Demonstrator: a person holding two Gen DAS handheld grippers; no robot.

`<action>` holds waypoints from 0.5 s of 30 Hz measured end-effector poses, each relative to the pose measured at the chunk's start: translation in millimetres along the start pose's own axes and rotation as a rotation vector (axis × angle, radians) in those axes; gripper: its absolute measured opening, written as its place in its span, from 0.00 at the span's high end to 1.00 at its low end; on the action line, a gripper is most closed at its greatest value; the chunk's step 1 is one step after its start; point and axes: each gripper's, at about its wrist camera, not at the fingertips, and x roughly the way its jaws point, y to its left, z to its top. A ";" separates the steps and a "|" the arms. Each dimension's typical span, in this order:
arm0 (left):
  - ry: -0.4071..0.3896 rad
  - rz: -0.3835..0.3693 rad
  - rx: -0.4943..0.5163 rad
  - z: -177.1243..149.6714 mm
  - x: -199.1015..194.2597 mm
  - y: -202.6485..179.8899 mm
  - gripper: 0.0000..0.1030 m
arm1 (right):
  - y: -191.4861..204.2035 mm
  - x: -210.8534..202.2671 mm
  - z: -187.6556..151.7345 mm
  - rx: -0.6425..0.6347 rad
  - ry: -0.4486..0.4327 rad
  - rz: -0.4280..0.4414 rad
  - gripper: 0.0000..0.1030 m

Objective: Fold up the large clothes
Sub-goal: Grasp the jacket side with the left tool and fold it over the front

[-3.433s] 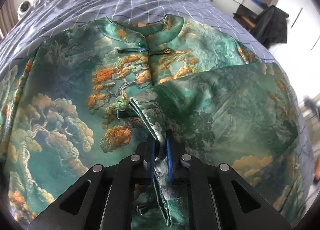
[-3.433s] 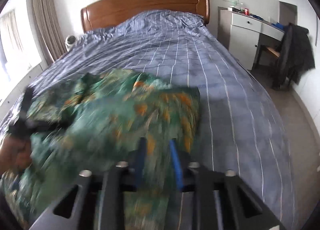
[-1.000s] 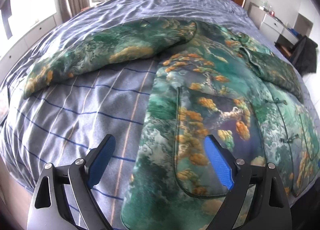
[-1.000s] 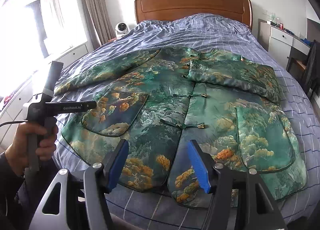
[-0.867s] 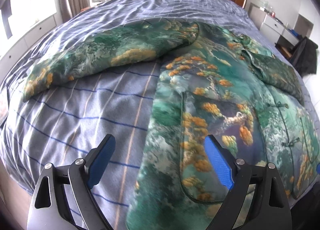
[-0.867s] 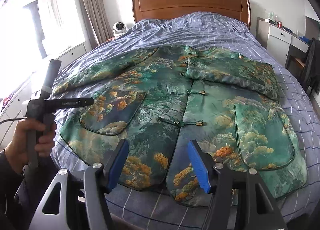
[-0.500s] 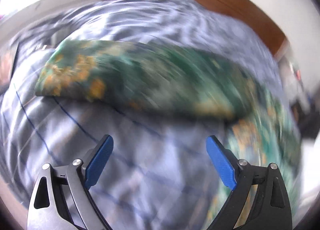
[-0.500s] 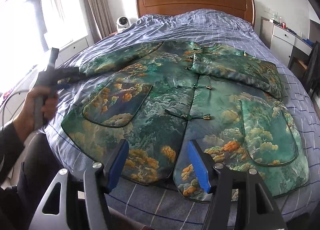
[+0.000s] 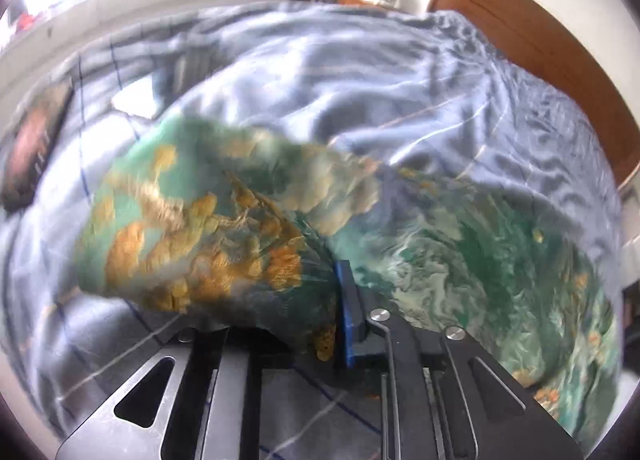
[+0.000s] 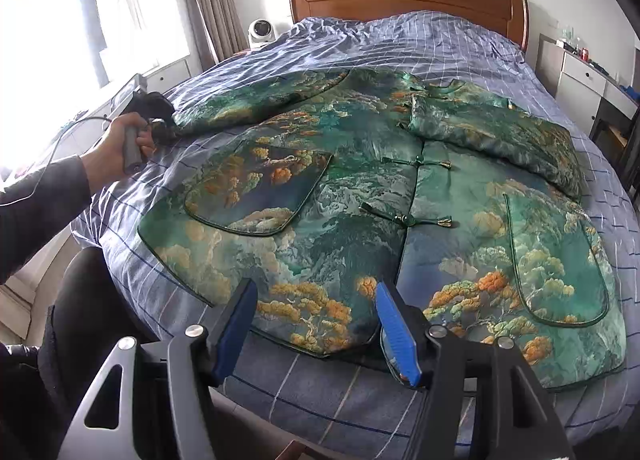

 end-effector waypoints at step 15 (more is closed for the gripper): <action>-0.540 0.031 0.987 -125.0 -146.8 -201.0 0.91 | -8.7 -13.0 -4.9 0.048 -0.051 0.007 0.39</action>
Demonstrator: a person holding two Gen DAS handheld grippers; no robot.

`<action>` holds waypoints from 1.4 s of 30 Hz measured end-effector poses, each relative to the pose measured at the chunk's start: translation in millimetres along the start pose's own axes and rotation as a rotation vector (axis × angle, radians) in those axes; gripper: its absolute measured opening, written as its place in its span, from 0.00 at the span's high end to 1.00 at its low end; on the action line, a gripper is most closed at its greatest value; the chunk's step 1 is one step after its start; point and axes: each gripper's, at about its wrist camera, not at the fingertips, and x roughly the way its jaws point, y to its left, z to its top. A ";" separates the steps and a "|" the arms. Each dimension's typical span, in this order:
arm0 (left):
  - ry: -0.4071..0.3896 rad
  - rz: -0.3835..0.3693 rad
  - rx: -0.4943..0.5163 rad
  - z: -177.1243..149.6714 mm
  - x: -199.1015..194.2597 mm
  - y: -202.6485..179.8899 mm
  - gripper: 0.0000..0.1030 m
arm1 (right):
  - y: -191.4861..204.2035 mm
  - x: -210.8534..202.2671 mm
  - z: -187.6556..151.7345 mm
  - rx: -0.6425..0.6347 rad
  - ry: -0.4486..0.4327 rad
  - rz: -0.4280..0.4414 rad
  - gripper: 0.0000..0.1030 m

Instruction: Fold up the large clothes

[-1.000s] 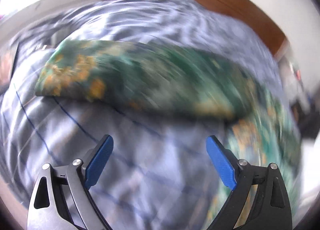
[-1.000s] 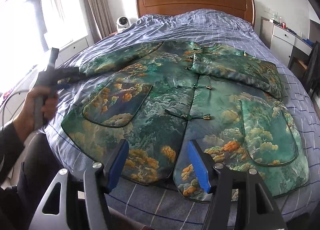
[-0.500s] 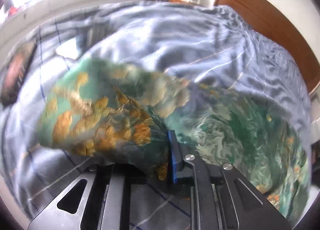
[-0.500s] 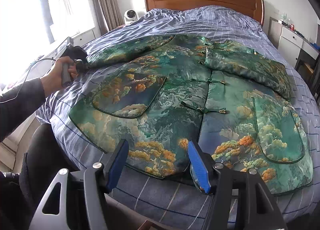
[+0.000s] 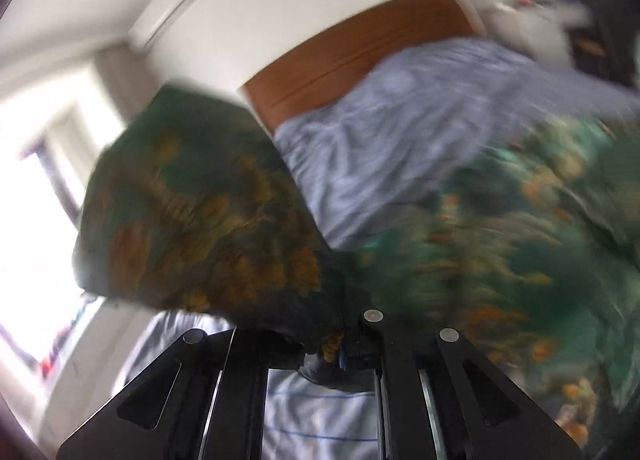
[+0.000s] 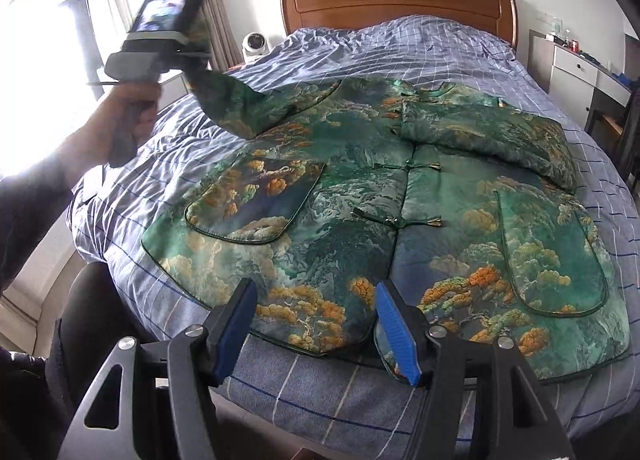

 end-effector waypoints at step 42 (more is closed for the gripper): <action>0.246 -0.341 -0.298 -134.1 -83.9 -24.1 0.18 | -99.6 197.8 150.0 0.558 0.195 0.361 0.88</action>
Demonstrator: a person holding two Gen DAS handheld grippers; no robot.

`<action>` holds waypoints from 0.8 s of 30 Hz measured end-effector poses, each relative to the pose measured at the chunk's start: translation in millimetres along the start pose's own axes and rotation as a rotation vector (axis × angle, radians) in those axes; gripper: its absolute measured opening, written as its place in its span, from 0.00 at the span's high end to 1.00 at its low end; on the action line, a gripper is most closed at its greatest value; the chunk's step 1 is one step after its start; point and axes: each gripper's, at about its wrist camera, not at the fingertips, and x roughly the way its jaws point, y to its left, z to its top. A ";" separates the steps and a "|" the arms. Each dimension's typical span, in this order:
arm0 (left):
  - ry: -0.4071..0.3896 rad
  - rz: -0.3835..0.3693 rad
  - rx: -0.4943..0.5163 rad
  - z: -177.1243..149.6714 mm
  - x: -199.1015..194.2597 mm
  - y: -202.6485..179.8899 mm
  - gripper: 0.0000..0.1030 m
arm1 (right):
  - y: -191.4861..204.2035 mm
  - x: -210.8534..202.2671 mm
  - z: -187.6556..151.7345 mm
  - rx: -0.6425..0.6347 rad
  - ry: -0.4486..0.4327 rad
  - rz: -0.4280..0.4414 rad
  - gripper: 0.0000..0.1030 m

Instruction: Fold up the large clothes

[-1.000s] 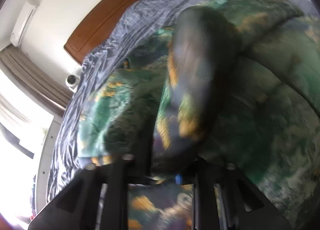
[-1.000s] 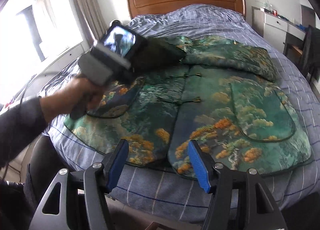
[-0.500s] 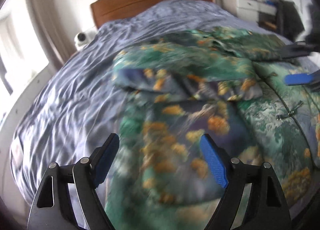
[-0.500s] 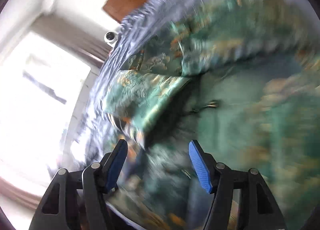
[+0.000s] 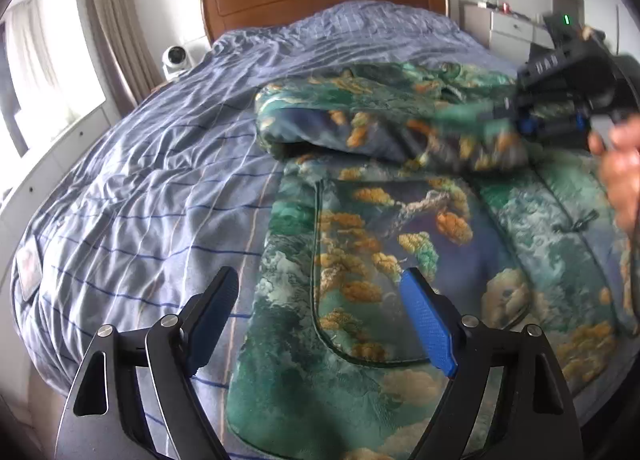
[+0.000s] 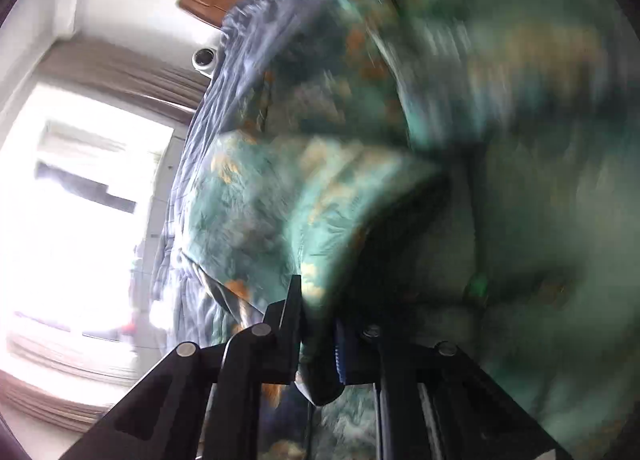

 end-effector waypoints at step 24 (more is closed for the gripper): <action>0.089 -0.072 -0.009 36.4 16.4 2.3 0.17 | -24.4 -20.6 133.6 -0.335 -0.255 -0.400 0.52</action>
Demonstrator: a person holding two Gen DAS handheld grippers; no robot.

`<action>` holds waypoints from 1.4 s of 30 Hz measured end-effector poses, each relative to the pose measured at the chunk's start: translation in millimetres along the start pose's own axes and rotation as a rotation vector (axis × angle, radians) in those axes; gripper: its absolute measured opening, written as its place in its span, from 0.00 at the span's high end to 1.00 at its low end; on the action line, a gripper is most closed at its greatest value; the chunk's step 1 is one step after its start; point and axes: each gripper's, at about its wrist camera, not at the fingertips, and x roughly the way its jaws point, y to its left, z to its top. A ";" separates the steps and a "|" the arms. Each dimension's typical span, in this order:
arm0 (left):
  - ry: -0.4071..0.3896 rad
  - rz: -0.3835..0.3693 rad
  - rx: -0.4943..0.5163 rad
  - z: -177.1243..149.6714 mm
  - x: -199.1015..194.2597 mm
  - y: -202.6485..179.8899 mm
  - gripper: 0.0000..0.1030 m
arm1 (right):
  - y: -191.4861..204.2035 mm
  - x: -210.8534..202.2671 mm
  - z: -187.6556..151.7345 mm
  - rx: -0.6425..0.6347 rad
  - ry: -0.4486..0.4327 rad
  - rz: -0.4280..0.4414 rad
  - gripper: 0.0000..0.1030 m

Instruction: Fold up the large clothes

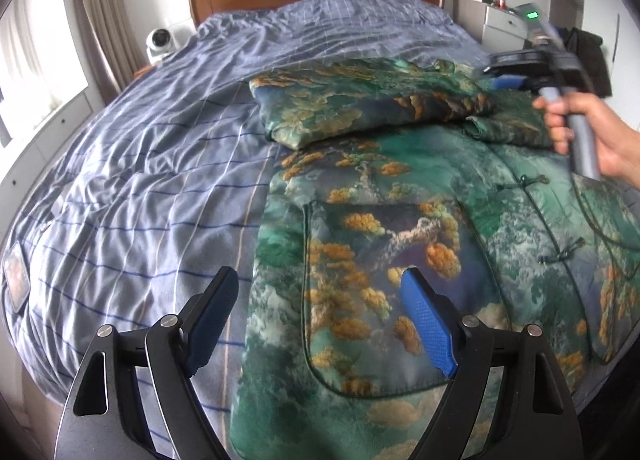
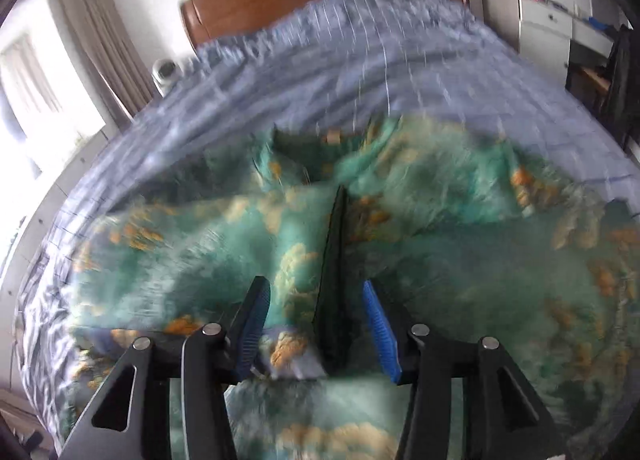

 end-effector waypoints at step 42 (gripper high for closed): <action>0.215 -0.009 -0.298 236.7 268.0 8.1 0.05 | 3.5 37.0 -43.4 -0.078 0.094 0.108 0.71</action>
